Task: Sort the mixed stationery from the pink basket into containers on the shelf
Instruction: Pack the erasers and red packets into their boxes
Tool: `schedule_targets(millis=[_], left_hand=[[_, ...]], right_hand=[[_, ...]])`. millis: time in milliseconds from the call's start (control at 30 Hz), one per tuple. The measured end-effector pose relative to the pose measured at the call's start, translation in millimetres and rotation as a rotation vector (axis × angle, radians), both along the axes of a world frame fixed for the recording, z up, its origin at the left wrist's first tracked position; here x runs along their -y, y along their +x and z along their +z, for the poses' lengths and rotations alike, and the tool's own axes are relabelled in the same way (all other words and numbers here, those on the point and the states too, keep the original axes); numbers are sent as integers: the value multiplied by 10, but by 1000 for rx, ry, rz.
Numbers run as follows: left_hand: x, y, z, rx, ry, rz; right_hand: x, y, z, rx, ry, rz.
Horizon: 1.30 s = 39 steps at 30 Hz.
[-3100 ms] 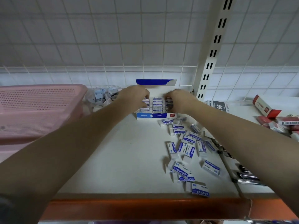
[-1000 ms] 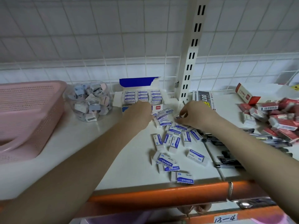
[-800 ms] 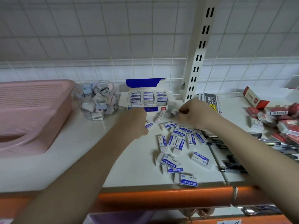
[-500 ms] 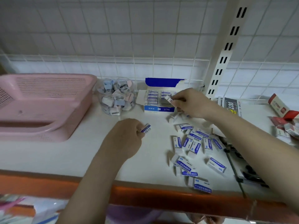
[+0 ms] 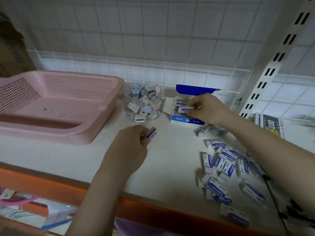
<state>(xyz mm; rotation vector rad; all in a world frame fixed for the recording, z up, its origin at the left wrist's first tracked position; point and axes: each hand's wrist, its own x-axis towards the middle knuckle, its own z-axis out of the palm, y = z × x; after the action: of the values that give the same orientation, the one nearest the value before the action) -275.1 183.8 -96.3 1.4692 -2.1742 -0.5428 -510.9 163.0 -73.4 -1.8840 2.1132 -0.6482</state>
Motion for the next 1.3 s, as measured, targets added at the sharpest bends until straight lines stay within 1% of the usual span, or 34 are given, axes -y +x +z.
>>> schedule_targets(millis=[200, 333, 400, 500, 600, 700, 800, 933, 1033, 1100, 1167, 1300], left_hand=[[87, -5, -10, -15, 10, 7], [151, -4, 22, -23, 18, -15], [188, 2, 34, -28, 0, -24], [217, 4, 46, -83, -19, -13], [237, 9, 46, -144, -25, -7], [264, 28, 53, -184, -20, -23], [286, 47, 63, -186, -17, -29], [313, 33, 55, -191, 25, -26], [361, -38, 92, -195, 28, -55], [412, -117, 158, -146, -27, -115], [468, -203, 229, -139, -78, -180], [637, -366, 303, -120, -92, -260]], right_hand=[[89, 53, -95, 126, -179, -49], [148, 66, -131, 124, -227, -1], [175, 49, -170, 66, -237, 40], [191, -11, -208, -61, -269, 105], [192, -90, -230, -229, -282, 285], [182, -143, -222, -349, -265, 398], [191, -158, -202, -400, -212, 467], [204, -130, -170, -330, -85, 420], [205, -75, -163, -289, -37, 331], [201, -35, -177, -313, -36, 275], [177, -6, -189, -333, -31, 219], [-52, -29, -128, -236, -121, 73]])
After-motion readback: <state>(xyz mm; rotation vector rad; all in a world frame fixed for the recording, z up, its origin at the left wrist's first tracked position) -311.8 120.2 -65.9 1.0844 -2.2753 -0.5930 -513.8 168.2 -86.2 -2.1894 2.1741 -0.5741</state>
